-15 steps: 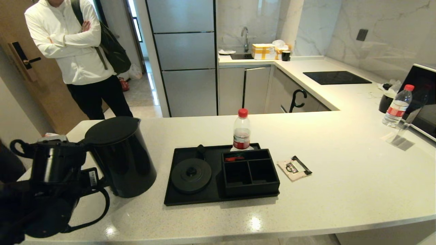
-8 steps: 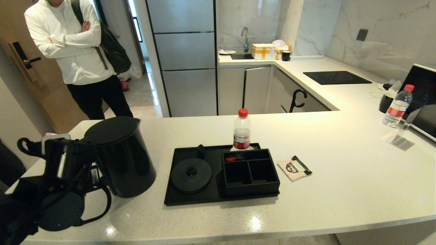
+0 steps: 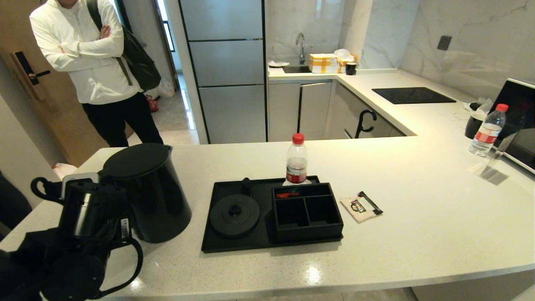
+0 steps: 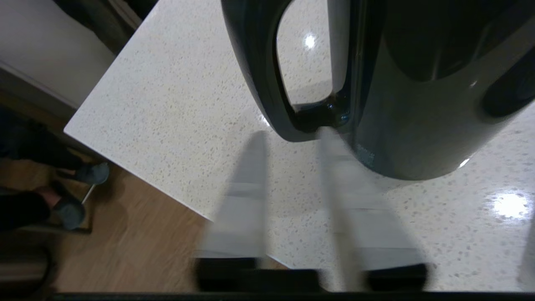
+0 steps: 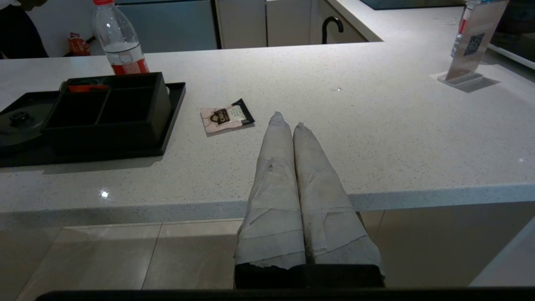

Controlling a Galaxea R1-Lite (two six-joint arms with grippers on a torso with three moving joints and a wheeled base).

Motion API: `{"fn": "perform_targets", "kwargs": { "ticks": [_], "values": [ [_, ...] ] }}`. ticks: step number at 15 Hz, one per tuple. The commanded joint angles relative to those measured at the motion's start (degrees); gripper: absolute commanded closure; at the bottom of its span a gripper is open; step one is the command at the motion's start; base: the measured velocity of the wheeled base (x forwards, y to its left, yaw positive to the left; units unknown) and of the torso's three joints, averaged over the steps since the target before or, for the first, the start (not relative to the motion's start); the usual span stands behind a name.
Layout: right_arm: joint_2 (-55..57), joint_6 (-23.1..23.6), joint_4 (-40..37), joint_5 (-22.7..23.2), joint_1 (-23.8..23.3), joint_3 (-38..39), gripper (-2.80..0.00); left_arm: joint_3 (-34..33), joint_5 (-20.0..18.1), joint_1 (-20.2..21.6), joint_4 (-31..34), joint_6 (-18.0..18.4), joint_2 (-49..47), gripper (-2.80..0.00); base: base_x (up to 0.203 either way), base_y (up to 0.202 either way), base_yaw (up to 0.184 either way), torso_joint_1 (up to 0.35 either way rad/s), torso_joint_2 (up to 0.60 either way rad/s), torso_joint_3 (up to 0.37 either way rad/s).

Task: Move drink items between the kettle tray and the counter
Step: Return the kettle to its original position

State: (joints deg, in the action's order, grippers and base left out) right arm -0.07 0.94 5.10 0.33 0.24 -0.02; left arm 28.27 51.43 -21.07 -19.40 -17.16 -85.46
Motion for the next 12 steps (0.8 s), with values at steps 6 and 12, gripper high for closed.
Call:
{"fn": "perform_targets", "kwargs": {
  "ticks": [6,12],
  "values": [
    [0.07,0.03,0.09,0.02,0.02,1.78,0.00,-0.25,1.66,-0.47,1.66,-0.51,2.76,-2.80,0.000,0.000,0.000,0.000,0.00,0.000],
    [0.07,0.03,0.00,0.02,0.02,1.78,0.00,1.87,1.59,2.38,-0.20,-0.78,-1.48,-2.80,0.000,0.000,0.000,0.000,0.00,0.000]
  ]
}}
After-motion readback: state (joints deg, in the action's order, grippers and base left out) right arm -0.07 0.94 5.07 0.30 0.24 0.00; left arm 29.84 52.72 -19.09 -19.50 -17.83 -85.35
